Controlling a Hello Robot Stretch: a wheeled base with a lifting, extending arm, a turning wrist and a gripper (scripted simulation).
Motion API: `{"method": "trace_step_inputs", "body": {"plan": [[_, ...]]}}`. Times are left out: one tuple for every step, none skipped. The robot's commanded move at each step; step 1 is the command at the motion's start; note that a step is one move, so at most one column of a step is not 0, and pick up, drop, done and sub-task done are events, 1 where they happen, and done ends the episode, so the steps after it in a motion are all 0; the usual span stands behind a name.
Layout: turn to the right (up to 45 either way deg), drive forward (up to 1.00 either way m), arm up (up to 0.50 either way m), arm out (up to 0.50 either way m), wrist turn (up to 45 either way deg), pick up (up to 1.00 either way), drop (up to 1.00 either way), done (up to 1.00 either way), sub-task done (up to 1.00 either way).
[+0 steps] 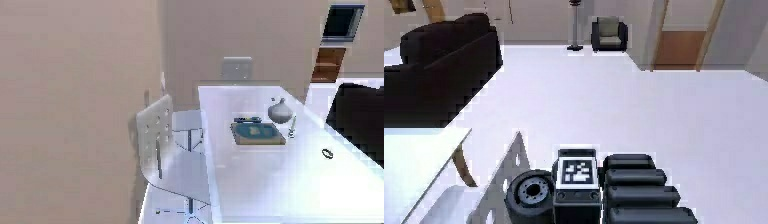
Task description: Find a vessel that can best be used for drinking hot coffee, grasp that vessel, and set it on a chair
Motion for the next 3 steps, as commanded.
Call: {"method": "trace_step_inputs", "body": {"plan": [[-36.0, 0.0, 0.0, 0.0, 0.0, 0.0, 0.0, 0.0, 0.0], [0.0, 0.0, 0.0, 0.4, 0.0, 0.0, 0.0, 0.0, 0.0], [0.0, 0.0, 0.0, 0.0, 45.0, 0.0, 0.0, 0.0, 0.0]]}}
